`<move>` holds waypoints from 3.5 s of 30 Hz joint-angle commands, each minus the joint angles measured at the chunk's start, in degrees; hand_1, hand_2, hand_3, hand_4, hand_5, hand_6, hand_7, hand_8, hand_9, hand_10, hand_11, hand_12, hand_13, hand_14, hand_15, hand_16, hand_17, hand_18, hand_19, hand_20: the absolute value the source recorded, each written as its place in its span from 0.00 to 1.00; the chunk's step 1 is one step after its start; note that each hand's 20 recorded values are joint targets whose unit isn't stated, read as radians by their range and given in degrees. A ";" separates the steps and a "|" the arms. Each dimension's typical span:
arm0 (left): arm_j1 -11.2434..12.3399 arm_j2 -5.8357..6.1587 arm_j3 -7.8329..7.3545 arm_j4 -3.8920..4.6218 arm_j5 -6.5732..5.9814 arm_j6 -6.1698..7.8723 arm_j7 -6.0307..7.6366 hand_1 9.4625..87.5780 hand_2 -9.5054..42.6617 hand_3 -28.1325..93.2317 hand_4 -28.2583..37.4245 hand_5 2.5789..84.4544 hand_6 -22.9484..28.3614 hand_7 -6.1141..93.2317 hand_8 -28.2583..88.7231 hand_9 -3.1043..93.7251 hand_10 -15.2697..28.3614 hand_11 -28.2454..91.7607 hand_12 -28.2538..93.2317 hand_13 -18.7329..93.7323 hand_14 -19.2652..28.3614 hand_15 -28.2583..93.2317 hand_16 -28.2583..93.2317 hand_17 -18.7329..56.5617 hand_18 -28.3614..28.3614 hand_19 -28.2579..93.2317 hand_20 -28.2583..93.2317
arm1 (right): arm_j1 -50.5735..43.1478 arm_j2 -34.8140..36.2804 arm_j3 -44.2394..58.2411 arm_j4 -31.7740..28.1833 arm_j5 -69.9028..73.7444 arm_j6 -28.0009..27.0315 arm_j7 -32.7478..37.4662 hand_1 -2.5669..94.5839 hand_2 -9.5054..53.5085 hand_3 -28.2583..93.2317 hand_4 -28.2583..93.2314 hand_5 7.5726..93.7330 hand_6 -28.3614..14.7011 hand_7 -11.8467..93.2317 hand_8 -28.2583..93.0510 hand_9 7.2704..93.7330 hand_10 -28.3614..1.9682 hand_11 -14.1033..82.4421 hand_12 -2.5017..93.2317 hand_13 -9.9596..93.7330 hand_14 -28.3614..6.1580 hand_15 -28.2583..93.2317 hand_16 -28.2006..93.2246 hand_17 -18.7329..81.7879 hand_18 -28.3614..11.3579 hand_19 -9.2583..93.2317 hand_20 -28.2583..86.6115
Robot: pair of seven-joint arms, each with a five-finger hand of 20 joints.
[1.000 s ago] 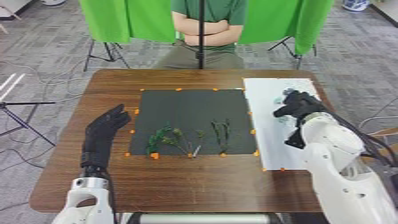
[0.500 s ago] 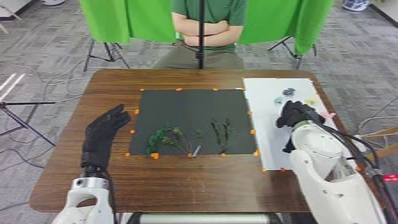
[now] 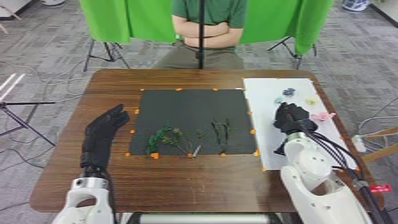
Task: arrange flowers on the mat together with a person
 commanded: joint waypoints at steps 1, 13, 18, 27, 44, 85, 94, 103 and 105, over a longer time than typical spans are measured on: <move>3.93 0.44 -3.59 -0.54 -0.40 2.59 -0.31 0.20 0.19 0.79 0.11 0.55 0.53 0.20 0.19 0.48 0.66 0.39 0.34 0.48 0.78 0.38 0.24 0.33 0.71 0.30 0.37 | 5.32 2.23 0.06 -7.24 2.34 4.24 -0.34 0.67 0.00 0.74 0.05 0.88 0.74 0.30 0.31 0.99 0.71 0.23 0.49 0.99 0.82 0.67 0.56 0.75 0.36 1.00 0.66; 7.24 1.52 -6.70 -0.67 -4.25 6.40 2.08 0.13 0.36 0.79 0.03 0.55 0.52 0.20 0.19 0.49 0.66 0.38 0.33 0.48 0.78 0.37 0.25 0.33 0.71 0.30 0.38 | 29.73 -3.64 -18.83 -3.77 17.87 0.35 -9.37 0.68 0.00 0.73 0.06 0.89 0.73 0.29 0.32 0.99 0.69 0.23 0.50 0.98 0.82 0.69 0.57 0.75 0.35 1.00 0.69; 6.13 2.00 -5.21 -0.05 -5.85 8.35 3.21 0.08 0.65 0.76 0.00 0.55 0.52 0.19 0.18 0.49 0.66 0.38 0.33 0.48 0.77 0.37 0.25 0.34 0.71 0.30 0.38 | 35.26 -7.92 -29.45 1.54 18.93 -3.17 -12.98 0.68 0.00 0.73 0.07 0.88 0.73 0.30 0.32 0.99 0.70 0.24 0.50 0.98 0.83 0.70 0.57 0.75 0.35 1.00 0.71; 4.09 1.85 -2.75 0.83 -6.67 10.03 4.61 0.13 0.83 0.71 0.00 0.51 0.53 0.16 0.17 0.50 0.68 0.37 0.32 0.49 0.77 0.38 0.24 0.34 0.71 0.31 0.38 | 35.61 -11.96 -40.72 7.37 16.21 -9.77 -17.85 0.67 0.00 0.75 0.06 0.88 0.74 0.30 0.32 0.98 0.72 0.23 0.50 0.98 0.83 0.70 0.57 0.75 0.35 1.00 0.72; 1.44 2.83 0.40 1.94 -6.77 9.59 4.18 0.10 0.77 0.73 0.00 0.49 0.57 0.13 0.19 0.48 0.69 0.37 0.31 0.50 0.79 0.38 0.24 0.34 0.72 0.32 0.37 | 34.04 -15.54 -43.53 15.33 11.82 -6.34 -17.87 0.68 0.00 0.70 0.08 0.85 0.77 0.30 0.30 0.97 0.74 0.23 0.47 0.97 0.83 0.71 0.56 0.75 0.35 1.00 0.72; 3.00 2.11 -0.48 0.99 -6.01 9.10 3.30 0.08 0.47 0.72 0.00 0.59 0.46 0.24 0.21 0.56 0.61 0.37 0.44 0.50 0.74 0.40 0.26 0.34 0.70 0.30 0.37 | 35.16 -12.86 -40.60 9.87 9.02 -22.55 -18.29 0.49 0.00 0.80 0.08 0.56 0.80 0.23 0.14 0.72 0.49 0.24 0.17 0.92 0.75 0.66 0.53 0.69 0.32 0.98 0.69; 3.38 2.03 -0.75 0.77 -5.75 8.25 3.01 0.05 0.41 0.78 0.00 0.58 0.52 0.20 0.20 0.51 0.66 0.38 0.37 0.48 0.76 0.39 0.24 0.34 0.70 0.30 0.37 | 31.03 -7.10 -32.10 -3.87 21.00 -11.14 -15.70 0.44 0.00 0.78 0.07 0.49 0.76 0.21 0.15 0.71 0.44 0.24 0.16 0.93 0.74 0.65 0.53 0.70 0.32 0.98 0.69; 3.15 1.17 -0.89 0.61 -5.28 5.99 2.68 0.08 0.43 0.78 0.00 0.55 0.54 0.18 0.19 0.50 0.67 0.39 0.35 0.48 0.78 0.39 0.24 0.35 0.71 0.30 0.37 | 6.44 -4.89 -4.31 -12.74 69.55 2.01 -28.08 0.26 0.13 0.80 0.12 0.59 0.64 0.23 0.16 0.61 0.42 0.23 0.19 0.67 0.39 0.43 0.45 0.47 0.29 0.60 0.60; 2.99 0.91 -0.83 0.59 -5.39 5.71 2.51 0.10 0.42 0.79 0.00 0.55 0.54 0.18 0.19 0.49 0.67 0.39 0.34 0.48 0.78 0.39 0.24 0.36 0.72 0.31 0.38 | 0.46 -5.54 0.52 -13.80 79.29 3.06 -30.18 0.22 0.16 0.82 0.12 0.53 0.63 0.22 0.17 0.51 0.42 0.21 0.18 0.53 0.37 0.35 0.43 0.41 0.33 0.39 0.55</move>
